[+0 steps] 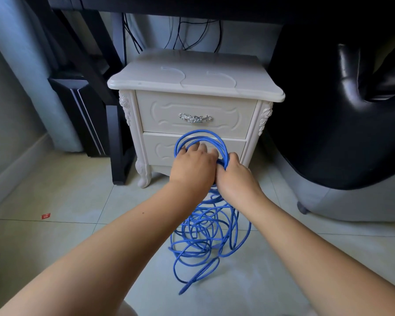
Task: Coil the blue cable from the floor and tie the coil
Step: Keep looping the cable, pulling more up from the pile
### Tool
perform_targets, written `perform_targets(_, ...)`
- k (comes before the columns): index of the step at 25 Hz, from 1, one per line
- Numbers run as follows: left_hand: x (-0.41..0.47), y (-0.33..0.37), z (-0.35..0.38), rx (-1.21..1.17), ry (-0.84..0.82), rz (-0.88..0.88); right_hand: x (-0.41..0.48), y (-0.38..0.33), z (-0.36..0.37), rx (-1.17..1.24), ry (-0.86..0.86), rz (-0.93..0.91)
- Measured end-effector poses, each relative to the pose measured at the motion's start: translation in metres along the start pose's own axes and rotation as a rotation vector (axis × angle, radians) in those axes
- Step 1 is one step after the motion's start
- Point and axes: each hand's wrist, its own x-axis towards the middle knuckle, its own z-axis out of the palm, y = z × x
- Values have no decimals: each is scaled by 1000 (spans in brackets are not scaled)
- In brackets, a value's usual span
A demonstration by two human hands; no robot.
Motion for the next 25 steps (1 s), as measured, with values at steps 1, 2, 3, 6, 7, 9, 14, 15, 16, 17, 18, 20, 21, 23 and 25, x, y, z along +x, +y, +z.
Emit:
perform_targets(1,-1,1,0,-14,-60,-39,0,1,3,-34,-20,2)
perform_targets(2,-2,3,1,2,-99,-59,0,2,7,-72,-43,6)
perform_targets(3,-3,5,3,34,-115,-70,1,3,10,-112,-59,7)
perform_targets(6,-8,11,5,123,-135,-92,1,7,17,-223,-82,4)
perform_targets(7,-9,13,6,154,-151,-96,1,8,19,-243,-92,14)
perform_targets(9,-13,15,9,208,-162,-64,-1,10,21,-276,-111,24)
perform_targets(14,-9,1,21,26,-25,109,1,14,15,-249,-96,51)
perform_targets(15,-7,-5,24,-62,30,142,4,14,11,-208,-93,52)
perform_targets(16,-5,-9,25,-141,82,172,7,16,6,-151,-98,50)
perform_targets(17,-3,-13,26,-192,113,199,10,18,1,-67,-111,48)
perform_targets(18,-2,-16,26,-224,148,219,12,20,-5,46,-132,55)
perform_targets(20,-1,-20,20,-283,188,251,14,23,-17,313,-203,106)
perform_targets(21,-1,-22,16,-315,188,262,13,25,-22,424,-230,128)
perform_targets(23,-1,-25,8,-376,196,259,14,27,-29,559,-247,122)
perform_targets(25,-3,-27,4,-426,220,222,16,27,-31,630,-245,108)
